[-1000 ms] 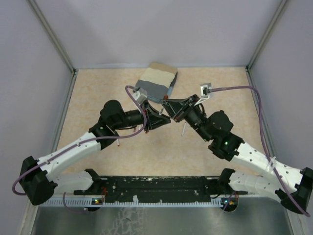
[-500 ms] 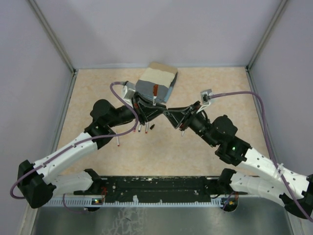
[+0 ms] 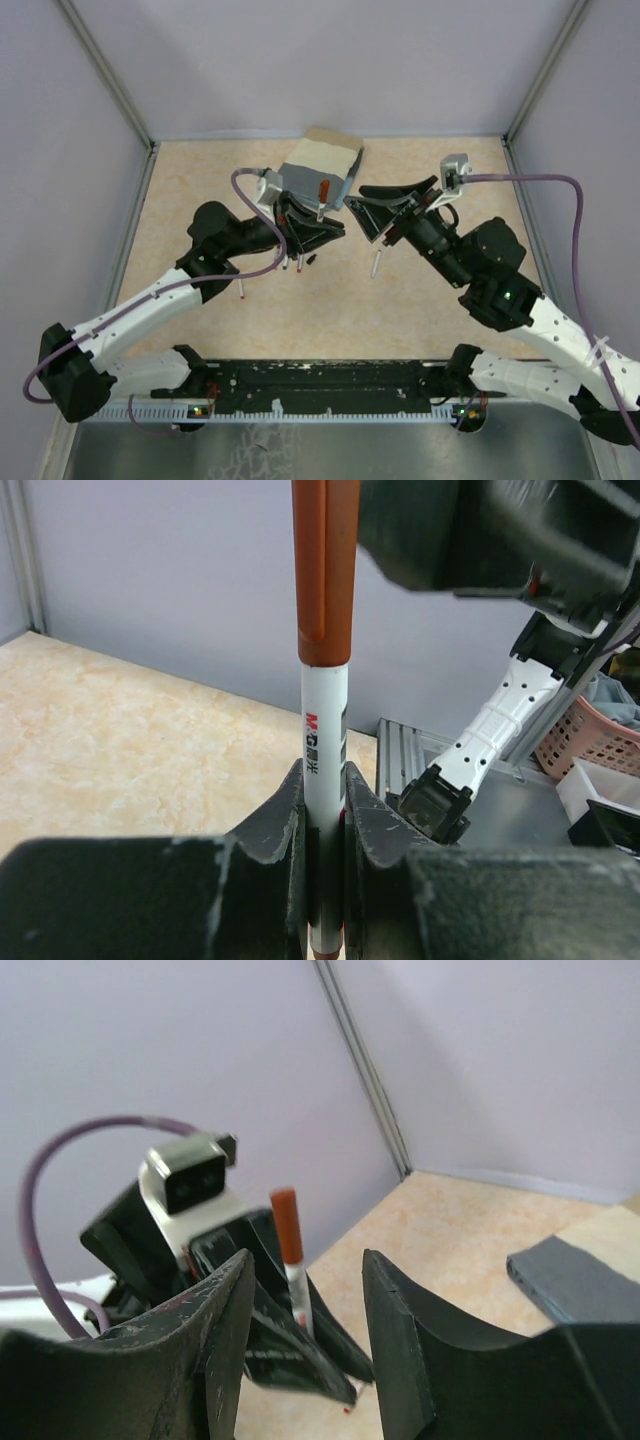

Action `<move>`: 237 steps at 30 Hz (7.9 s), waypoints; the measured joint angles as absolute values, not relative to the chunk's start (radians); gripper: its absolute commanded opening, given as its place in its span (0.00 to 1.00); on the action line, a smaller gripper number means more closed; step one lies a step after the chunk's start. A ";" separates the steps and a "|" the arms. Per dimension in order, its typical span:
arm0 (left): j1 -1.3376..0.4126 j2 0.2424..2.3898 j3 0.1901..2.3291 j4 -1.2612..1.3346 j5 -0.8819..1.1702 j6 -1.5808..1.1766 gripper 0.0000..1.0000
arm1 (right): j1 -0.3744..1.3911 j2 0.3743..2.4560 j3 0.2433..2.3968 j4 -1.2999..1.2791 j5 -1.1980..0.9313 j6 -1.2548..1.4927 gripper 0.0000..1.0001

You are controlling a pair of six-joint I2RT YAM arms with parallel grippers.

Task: Insert the pens into the pen caps
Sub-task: Insert the pen cap onto the pen, then press the pen cap onto the pen, then place the pen at the center of the board.

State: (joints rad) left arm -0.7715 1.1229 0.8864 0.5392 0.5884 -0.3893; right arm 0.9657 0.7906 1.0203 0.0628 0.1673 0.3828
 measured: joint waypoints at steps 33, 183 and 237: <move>-0.773 1.156 0.913 0.472 0.665 -0.414 0.00 | 0.952 0.968 1.106 0.079 0.077 0.367 0.00; -0.696 1.917 1.275 -0.449 -0.003 -0.413 0.19 | 0.783 1.075 0.746 -0.340 0.114 0.659 0.40; -0.711 1.913 1.263 -0.435 -0.056 -0.490 0.33 | 0.783 1.077 0.746 -0.344 0.110 0.658 0.40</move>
